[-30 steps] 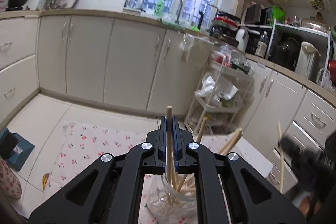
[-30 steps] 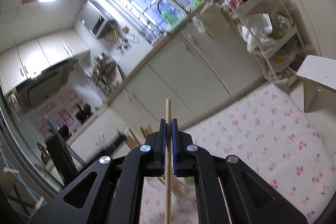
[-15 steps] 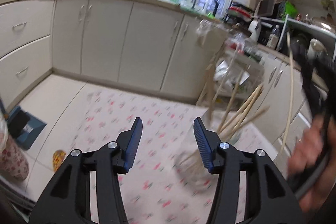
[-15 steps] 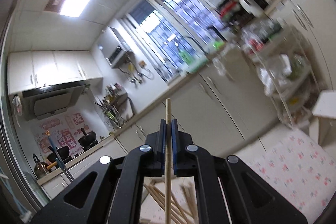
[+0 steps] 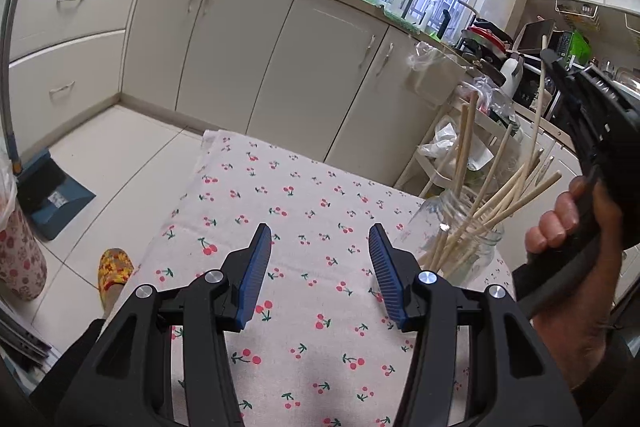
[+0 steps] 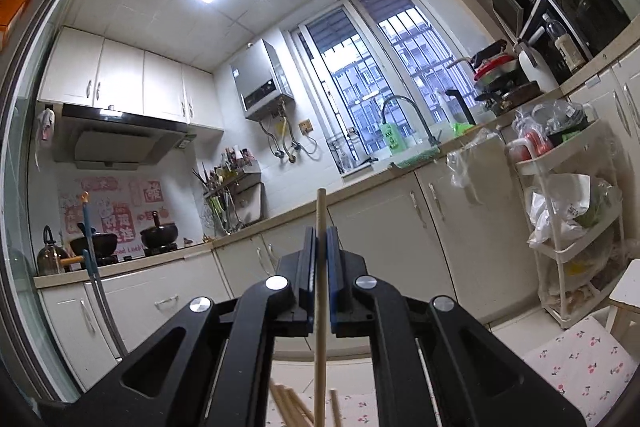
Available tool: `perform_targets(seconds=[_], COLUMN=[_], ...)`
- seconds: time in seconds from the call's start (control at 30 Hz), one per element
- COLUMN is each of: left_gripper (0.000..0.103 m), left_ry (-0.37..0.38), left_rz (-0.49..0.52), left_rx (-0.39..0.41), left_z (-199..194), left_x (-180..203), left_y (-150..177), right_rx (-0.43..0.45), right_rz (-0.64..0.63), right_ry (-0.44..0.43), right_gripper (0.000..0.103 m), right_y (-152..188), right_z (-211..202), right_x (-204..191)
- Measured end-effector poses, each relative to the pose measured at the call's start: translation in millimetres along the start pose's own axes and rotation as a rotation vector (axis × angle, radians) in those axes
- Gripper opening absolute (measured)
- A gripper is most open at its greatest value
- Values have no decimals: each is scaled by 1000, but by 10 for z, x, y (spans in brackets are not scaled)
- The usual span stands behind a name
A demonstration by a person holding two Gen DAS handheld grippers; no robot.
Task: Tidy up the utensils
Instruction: 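Lower the right gripper's chopstick into the jar and open it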
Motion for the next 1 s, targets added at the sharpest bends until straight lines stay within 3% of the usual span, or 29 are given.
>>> perform_targets(seconds=[1.0], left_gripper=[51], left_ry=[-1], left_rz=[-42], left_rx=[-22], left_z=[-7], left_x=[-19], left_y=[34], right_rx=[-152], right_rz=[-113], right_ry=[16], right_gripper=[6], right_y=[605], right_z=[-273], right_x=[-132])
Point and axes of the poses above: each gripper's, at about its wrist camera, not at the fingertips, and z roughly the way its jaws point, x to its right, y to its underside, the point moved 9 cm from there along z, roughly the way its jaws point, and after that the axes turned 8 degrees about -z, right-handed, at the moved point
